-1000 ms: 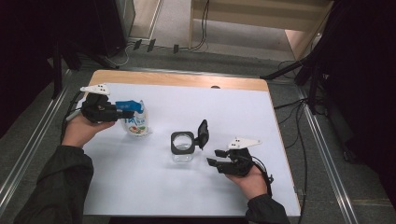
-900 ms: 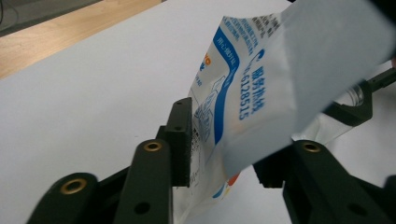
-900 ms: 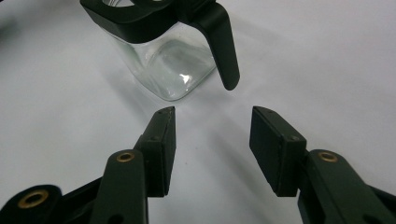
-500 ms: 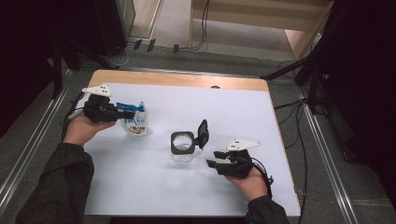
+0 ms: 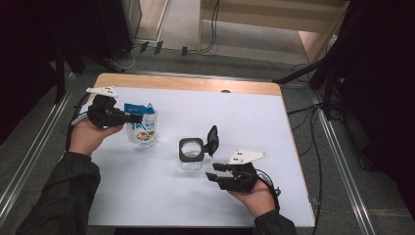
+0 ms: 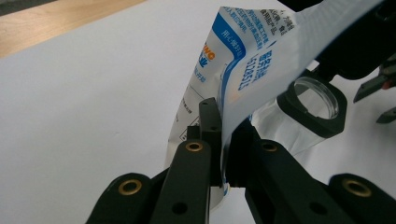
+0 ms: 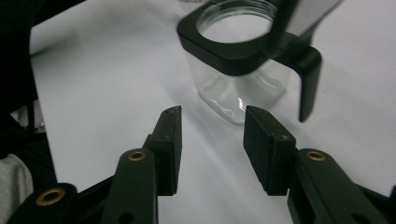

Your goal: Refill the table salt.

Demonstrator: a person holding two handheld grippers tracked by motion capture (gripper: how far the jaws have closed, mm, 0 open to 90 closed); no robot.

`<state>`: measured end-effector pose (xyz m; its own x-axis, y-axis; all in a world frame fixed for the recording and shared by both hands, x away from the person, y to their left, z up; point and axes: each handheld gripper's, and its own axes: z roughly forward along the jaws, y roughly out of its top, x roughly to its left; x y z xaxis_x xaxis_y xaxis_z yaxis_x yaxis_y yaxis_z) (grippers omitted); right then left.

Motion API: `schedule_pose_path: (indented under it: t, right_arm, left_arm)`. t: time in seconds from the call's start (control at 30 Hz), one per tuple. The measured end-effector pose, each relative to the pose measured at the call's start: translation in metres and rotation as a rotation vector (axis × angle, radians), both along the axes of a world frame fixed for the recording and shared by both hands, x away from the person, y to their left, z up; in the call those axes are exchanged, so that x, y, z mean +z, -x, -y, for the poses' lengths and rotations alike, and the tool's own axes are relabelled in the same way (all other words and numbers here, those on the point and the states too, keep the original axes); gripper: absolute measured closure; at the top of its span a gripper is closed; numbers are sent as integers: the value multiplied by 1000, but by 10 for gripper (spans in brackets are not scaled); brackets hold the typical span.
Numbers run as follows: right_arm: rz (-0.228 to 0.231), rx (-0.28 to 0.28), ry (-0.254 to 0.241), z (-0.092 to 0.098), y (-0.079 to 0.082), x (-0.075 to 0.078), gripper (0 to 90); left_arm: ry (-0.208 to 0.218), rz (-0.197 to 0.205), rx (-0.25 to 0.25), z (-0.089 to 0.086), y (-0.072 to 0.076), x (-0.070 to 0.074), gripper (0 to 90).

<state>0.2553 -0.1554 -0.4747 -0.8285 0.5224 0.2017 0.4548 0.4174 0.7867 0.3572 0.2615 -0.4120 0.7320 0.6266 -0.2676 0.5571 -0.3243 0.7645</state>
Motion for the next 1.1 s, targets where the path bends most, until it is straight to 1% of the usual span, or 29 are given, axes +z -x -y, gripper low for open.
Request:
schedule_pose_path:
  t: [0.13, 0.23, 0.27, 0.3, 0.33, 0.37, 0.47, 0.53, 0.6, 0.7, 0.73, 0.77, 0.8, 0.83, 0.87, 0.9, 0.93, 0.97, 1.0, 1.03, 1.07, 1.1]
  right_arm:
    - [-5, 22, -20, -10, 5, 6, 604]
    - [3, 45, -33, -20, 9, 10, 614]
    - [9, 63, -34, -27, 12, 12, 616]
    - [9, 63, -34, -27, 12, 12, 616]
    - [10, 78, -36, -34, 14, 13, 616]
    - [10, 78, -36, -34, 14, 13, 616]
    - [10, 92, -32, -45, 17, 14, 616]
    - [10, 102, -29, -54, 16, 14, 616]
    - [10, 103, -31, -57, 16, 14, 616]
    - [-1, 107, -31, -65, 13, 13, 616]
    - [2, 109, -32, -67, 12, 12, 616]
    - [-8, 116, -34, -70, 11, 13, 616]
    - [-4, 116, -35, -73, 11, 13, 616]
    - [0, 126, -37, -75, 10, 13, 616]
    - [-3, 130, -35, -77, 10, 14, 616]
    - [1, 133, -34, -79, 9, 14, 616]
    - [4, 141, -35, -82, 9, 14, 616]
    - [1, 146, -34, -88, 8, 14, 616]
    - [3, 156, -33, -93, 7, 13, 616]
    - [3, 156, -33, -93, 7, 13, 616]
    - [3, 164, -26, -101, 7, 12, 613]
    - [3, 164, -26, -101, 7, 12, 613]
  left_arm:
    - [7, -2, 7, 4, 7, 10, 898]
    - [3, -7, 11, 7, 12, 17, 898]
    - [3, -9, 14, 8, 14, 19, 899]
    - [4, -8, 11, 9, 16, 22, 899]
    - [7, -6, 11, 10, 20, 25, 899]
    - [7, -6, 11, 10, 20, 25, 899]
    - [13, -4, 16, 10, 25, 29, 899]
    - [24, -12, 15, 9, 28, 30, 898]
    - [30, -23, 25, 9, 31, 31, 899]
    - [20, -18, 28, 9, 36, 33, 899]
    - [21, -20, 32, 9, 39, 34, 899]
    - [19, -19, 28, 9, 40, 35, 899]
    - [20, -20, 29, 9, 42, 35, 898]
    - [12, -14, 32, 9, 43, 35, 898]
    - [21, -19, 27, 9, 44, 36, 899]
    - [13, -18, 32, 9, 46, 36, 898]
    - [17, -22, 30, 9, 48, 37, 899]
    - [17, -19, 33, 9, 49, 37, 899]
    - [7, -11, 34, 9, 50, 38, 899]
    - [13, -15, 35, 9, 52, 38, 899]
    - [12, -11, 34, 9, 54, 39, 898]
    - [15, -14, 35, 9, 56, 39, 898]
